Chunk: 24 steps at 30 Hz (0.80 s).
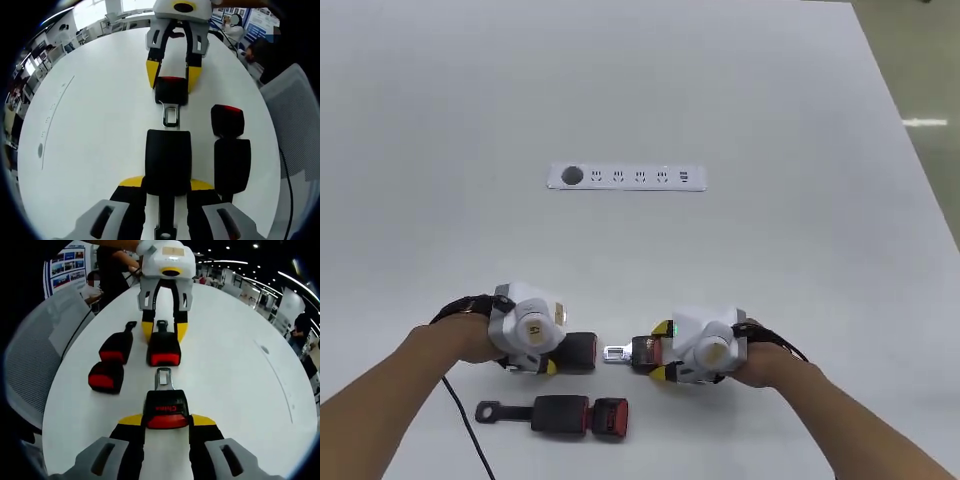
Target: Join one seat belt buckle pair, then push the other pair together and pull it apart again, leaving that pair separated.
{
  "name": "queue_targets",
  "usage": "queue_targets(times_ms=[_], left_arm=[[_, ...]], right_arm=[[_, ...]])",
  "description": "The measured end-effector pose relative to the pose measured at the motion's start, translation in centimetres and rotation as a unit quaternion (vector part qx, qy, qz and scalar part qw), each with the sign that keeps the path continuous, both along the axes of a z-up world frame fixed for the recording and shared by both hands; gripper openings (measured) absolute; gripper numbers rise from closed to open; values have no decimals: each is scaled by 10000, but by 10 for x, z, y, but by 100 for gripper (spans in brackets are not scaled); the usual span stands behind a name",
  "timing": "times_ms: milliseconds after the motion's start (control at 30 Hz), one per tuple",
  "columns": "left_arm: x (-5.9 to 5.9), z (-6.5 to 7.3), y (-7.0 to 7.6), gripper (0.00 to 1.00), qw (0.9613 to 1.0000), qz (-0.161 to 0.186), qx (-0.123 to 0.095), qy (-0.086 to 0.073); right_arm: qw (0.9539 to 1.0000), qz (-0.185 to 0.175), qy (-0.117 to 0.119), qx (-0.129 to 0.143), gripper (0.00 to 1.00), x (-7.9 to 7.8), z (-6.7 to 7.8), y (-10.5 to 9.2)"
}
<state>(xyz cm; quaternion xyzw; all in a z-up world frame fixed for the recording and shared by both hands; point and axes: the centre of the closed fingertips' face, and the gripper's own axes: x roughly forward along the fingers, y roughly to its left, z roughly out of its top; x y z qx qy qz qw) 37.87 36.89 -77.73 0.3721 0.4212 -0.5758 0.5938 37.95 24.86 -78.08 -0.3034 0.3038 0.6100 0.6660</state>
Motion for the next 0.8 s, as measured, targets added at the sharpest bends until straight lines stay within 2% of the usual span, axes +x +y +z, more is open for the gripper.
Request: queue_targets(times_ms=[400, 667, 800], left_arm=[[1, -1, 0, 32, 10000, -3, 0, -9], [2, -4, 1, 32, 10000, -7, -19, -5], [0, 0, 0, 32, 10000, -4, -11, -13]], right_arm=[[10000, 8, 1, 45, 30, 0, 4, 13], [10000, 18, -15, 44, 30, 1, 4, 13], [10000, 11, 0, 62, 30, 1, 4, 13]])
